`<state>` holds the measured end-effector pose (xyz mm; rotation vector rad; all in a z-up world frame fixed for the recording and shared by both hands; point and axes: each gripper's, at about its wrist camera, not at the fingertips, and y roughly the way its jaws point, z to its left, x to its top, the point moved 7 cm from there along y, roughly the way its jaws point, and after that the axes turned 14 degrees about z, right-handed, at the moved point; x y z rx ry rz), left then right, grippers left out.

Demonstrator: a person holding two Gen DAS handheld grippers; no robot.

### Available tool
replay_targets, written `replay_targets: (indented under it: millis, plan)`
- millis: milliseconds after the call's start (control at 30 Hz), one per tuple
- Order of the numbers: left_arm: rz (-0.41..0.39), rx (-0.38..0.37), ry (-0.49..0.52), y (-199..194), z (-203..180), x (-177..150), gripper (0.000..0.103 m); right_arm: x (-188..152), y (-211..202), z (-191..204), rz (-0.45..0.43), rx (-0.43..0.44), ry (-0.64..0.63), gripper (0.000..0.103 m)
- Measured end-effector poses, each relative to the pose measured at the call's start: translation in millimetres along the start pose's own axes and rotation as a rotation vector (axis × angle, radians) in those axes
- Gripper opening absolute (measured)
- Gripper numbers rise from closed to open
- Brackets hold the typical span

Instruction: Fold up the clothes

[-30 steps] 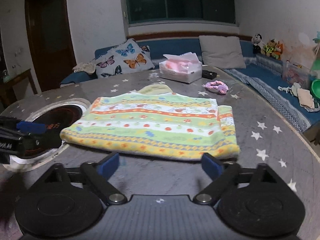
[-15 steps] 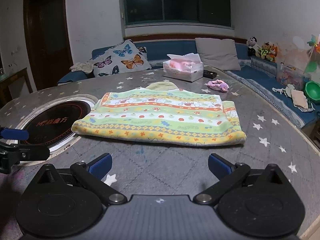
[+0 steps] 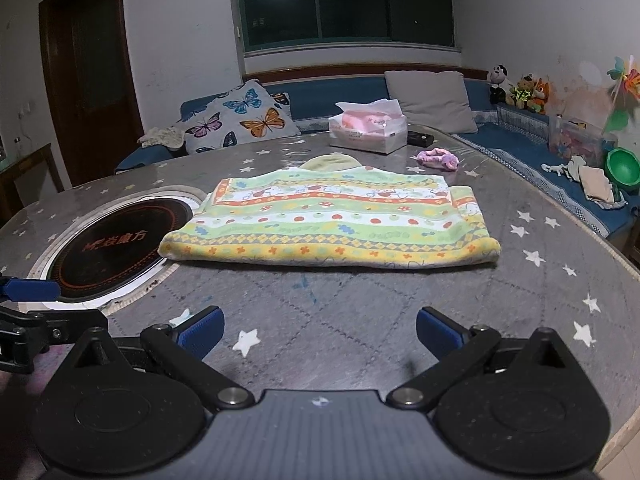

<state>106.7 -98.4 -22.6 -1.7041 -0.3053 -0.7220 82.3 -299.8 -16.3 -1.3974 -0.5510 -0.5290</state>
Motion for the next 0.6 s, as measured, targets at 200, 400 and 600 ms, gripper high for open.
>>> replay_targets:
  millis: [200,400,600]
  plan:
    - [-0.002,-0.006,0.004,-3,-2,-4,0.103,-3,0,5,0.009,-0.005,-0.009,0.103]
    - [-0.003,-0.014,0.009,-6,-5,-7,0.103,-4,-2,11,0.008,0.001,-0.016,0.103]
    - [-0.006,-0.013,0.008,-7,-6,-8,0.103,-6,-2,14,0.009,0.007,-0.015,0.103]
